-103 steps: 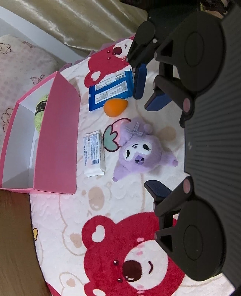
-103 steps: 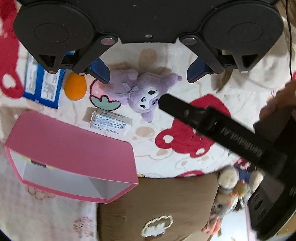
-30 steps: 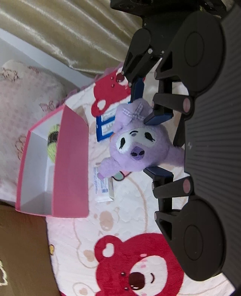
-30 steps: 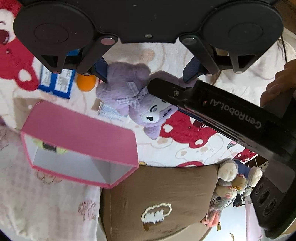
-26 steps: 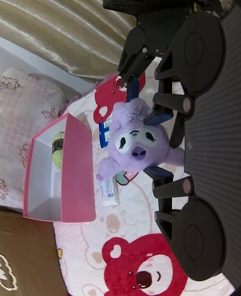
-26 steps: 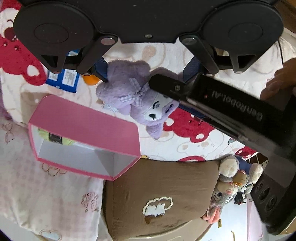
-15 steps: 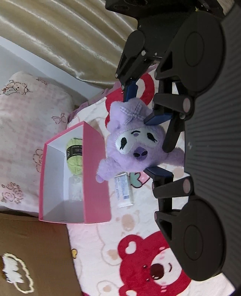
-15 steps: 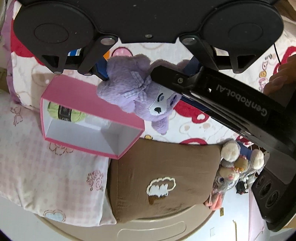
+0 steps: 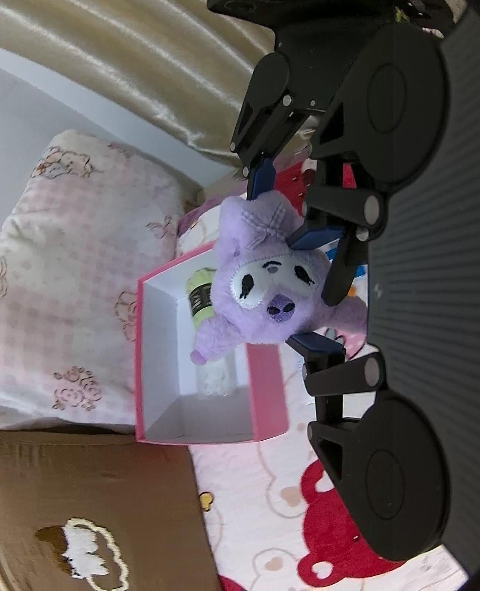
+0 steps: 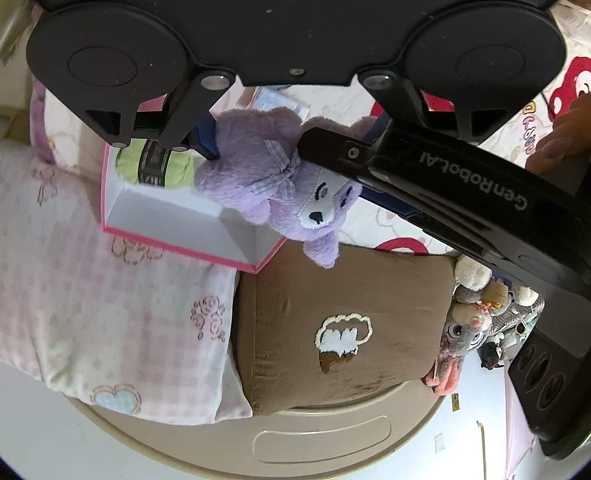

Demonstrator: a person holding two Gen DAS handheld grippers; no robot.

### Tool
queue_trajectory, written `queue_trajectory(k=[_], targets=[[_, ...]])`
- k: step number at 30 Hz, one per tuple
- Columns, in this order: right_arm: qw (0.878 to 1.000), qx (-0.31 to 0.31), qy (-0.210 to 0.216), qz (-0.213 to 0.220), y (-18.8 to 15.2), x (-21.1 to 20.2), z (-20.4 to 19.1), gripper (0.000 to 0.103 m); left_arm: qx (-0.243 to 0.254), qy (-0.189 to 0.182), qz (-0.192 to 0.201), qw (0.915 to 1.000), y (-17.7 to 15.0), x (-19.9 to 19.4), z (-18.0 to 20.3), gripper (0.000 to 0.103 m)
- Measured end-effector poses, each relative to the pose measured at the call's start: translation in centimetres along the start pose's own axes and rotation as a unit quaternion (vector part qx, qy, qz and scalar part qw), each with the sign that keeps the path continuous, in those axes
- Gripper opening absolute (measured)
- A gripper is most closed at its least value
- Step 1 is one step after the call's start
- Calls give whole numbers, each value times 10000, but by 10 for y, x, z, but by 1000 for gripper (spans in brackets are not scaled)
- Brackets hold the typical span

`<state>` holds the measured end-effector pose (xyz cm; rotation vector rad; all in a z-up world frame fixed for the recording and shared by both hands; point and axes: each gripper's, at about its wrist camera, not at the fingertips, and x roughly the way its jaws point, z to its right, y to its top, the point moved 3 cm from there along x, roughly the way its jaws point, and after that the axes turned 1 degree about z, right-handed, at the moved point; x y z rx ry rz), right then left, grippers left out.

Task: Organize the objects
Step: 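Carry the purple plush with the left tool into the pink box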

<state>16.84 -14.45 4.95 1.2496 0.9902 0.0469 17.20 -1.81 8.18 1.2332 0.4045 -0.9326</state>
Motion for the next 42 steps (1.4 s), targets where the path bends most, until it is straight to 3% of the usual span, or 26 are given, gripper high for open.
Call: queue_trajectory(k=[12,16,21,35,42], targets=[[9999,-119,105,-45,40,47,44,81,-358,146,110,9992,53,44,-17,47],[9984,-542,85,-168,44,78,54,81,-430,317,-4,9986,65,72,-29,47],[9977,-579,209,-294,36,113,67,81,-578,383,-293,9972,68,110,-51,47],[9954,-114,354,-881,24,191,101,80,-990,161,-599,9932,70,187,-107,48],[9920,373,420,-1126,14,215,110,79,-983,338,-718,9920,69,213,-117,45]])
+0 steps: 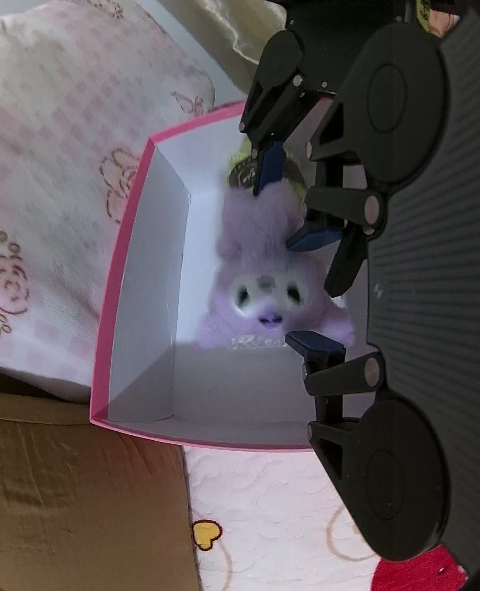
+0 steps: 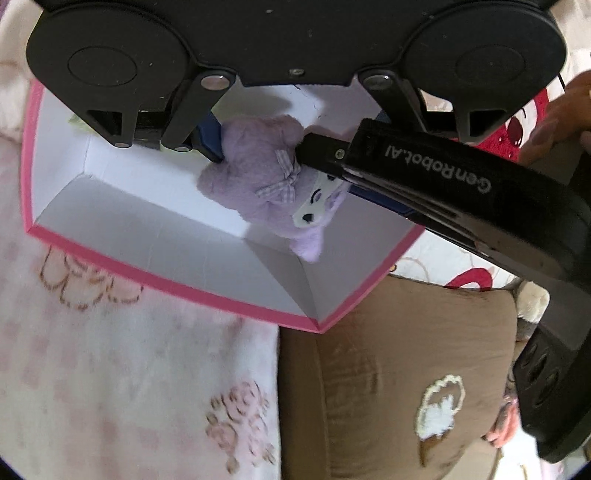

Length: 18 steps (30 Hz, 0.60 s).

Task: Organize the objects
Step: 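Carry the purple plush with the left tool into the pink box, then lower the plush into the box and open the left tool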

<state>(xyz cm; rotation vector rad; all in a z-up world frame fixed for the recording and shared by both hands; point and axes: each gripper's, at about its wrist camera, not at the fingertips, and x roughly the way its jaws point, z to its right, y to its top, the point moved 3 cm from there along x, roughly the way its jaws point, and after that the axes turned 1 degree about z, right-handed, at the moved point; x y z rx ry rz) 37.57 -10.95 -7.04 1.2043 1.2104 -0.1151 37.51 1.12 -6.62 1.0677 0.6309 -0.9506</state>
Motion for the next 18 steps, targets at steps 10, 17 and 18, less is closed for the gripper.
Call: queue_trajectory(k=[10,17,18], targets=[[9990,-145,-358,-244,-4,10,1,66,-25,122,-49,9999,4,19,-4,35],[9960,-269,-836,-156,-8,-5,4,62,-152,75,9,9999,4,22,-12,35],[9958,-275,-870,-114,-10,-8,4,49,-116,107,36,9999,4,22,-11,35]])
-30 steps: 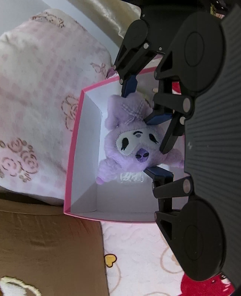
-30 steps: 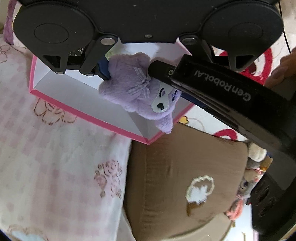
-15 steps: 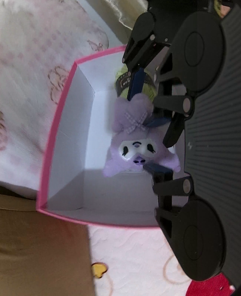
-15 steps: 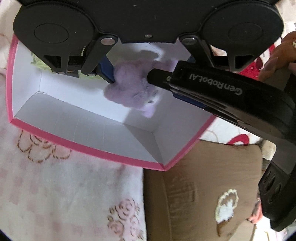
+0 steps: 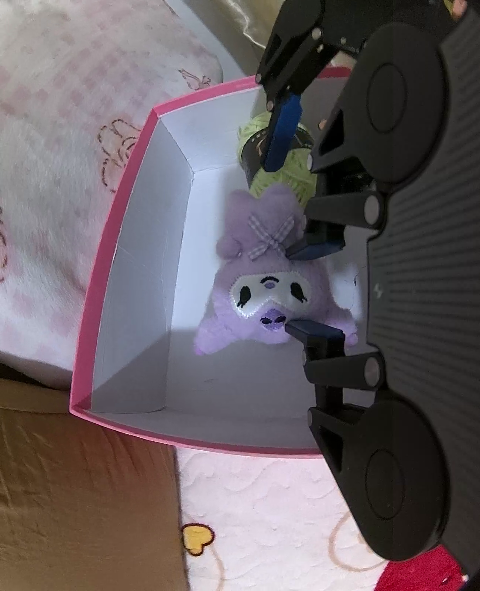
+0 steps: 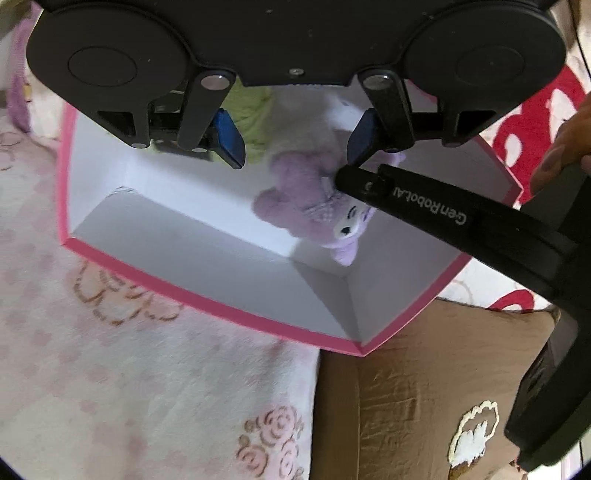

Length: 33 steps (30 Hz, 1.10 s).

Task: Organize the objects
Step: 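Lower the plush into the box and open the left tool, then withdraw the left tool from the pink box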

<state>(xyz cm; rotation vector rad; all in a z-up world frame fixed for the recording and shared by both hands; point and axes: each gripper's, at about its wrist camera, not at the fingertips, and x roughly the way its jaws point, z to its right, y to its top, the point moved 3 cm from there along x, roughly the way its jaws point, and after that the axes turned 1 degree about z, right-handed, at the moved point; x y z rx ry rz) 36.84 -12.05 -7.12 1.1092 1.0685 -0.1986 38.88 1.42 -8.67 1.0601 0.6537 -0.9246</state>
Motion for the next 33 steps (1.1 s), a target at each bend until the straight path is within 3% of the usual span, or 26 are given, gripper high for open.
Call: queue_trajectory(k=[3,5,12,33], targets=[[9999,104,-108,23,-3,-3,4,33,62,92,65,9999,-1,-2,3,37],[9997,171,-155,109,-4,-6,5,31,-5,159,95,9998,-3,-6,2,38],[9979,453,-117,444,-9,-34,5,33,519,335,215,9979,-10,-34,13,50],[9963,396,172,737,-21,-151,-27,39,1477,115,82,9889,-59,-150,41,56]])
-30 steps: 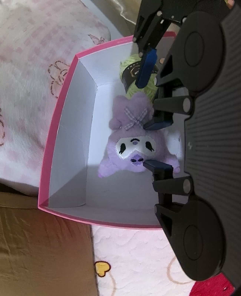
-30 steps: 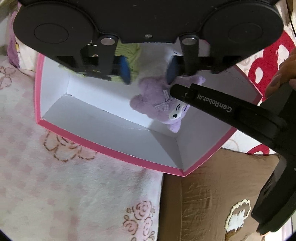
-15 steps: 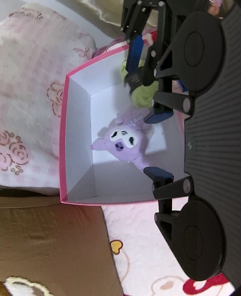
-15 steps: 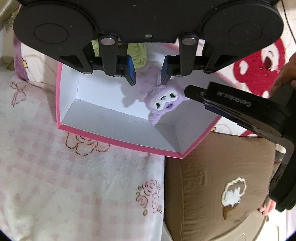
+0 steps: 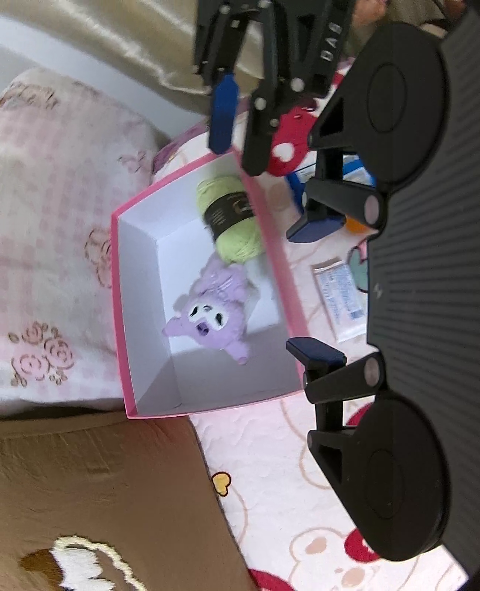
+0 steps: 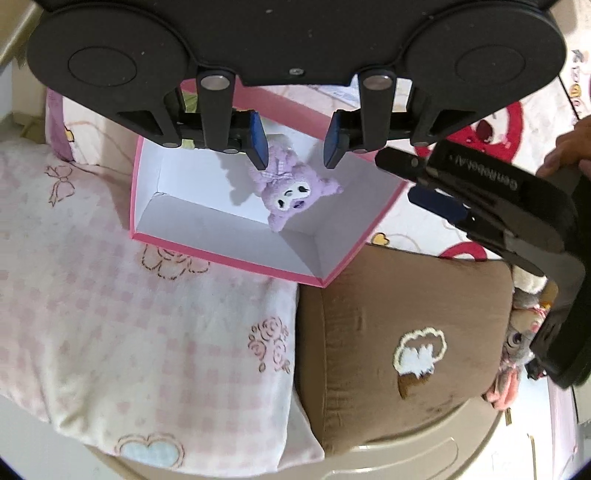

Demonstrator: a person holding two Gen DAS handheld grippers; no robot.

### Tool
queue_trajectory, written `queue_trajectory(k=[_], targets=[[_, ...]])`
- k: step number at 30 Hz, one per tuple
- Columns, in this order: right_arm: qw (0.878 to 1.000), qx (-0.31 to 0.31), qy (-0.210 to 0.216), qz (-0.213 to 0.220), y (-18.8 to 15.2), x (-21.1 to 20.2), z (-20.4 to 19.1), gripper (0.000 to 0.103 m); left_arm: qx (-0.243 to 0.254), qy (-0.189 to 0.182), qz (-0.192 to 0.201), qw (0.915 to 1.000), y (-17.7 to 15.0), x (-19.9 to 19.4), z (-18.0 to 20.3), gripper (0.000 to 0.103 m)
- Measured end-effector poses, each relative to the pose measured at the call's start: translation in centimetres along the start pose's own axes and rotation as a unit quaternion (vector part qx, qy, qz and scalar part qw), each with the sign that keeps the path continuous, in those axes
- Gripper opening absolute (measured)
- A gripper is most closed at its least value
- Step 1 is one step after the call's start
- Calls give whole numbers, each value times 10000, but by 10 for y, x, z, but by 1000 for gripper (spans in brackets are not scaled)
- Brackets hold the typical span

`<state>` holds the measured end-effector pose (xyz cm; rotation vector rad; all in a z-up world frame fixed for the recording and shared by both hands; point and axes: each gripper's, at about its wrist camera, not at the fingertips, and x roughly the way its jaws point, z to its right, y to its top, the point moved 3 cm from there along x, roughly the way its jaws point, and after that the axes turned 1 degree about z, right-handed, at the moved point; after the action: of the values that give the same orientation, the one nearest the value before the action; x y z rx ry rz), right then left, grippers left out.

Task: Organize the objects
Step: 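Withdraw the left tool from the pink box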

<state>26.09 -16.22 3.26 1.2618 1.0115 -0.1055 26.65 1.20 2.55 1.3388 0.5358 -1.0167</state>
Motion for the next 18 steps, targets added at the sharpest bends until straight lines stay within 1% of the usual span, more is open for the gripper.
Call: queue_trajectory(k=[4,6,9,10,12,14,18], targets=[[9999,-62,-51,72,-4,-24,-10,45,186,-1,113,9998,-10,-24,10,60],[9999,-64,-70,112,-7,-37,-15,55,333,121,215,9991,-17,-34,18,62],[9998,-66,-54,190,-12,-55,-21,59,462,206,326,9982,-27,-48,27,63],[9997,-110,-56,203,-14,-60,-23,61,471,180,347,9981,-30,-52,30,64],[9993,-240,-86,255,-19,-73,-30,68,436,68,337,9985,-37,-59,35,65],[9989,-354,-110,303,-24,-83,-35,72,469,14,270,9985,-44,-64,41,66],[9979,-535,-113,341,-35,-101,-40,72,558,56,171,9983,-60,-69,53,69]])
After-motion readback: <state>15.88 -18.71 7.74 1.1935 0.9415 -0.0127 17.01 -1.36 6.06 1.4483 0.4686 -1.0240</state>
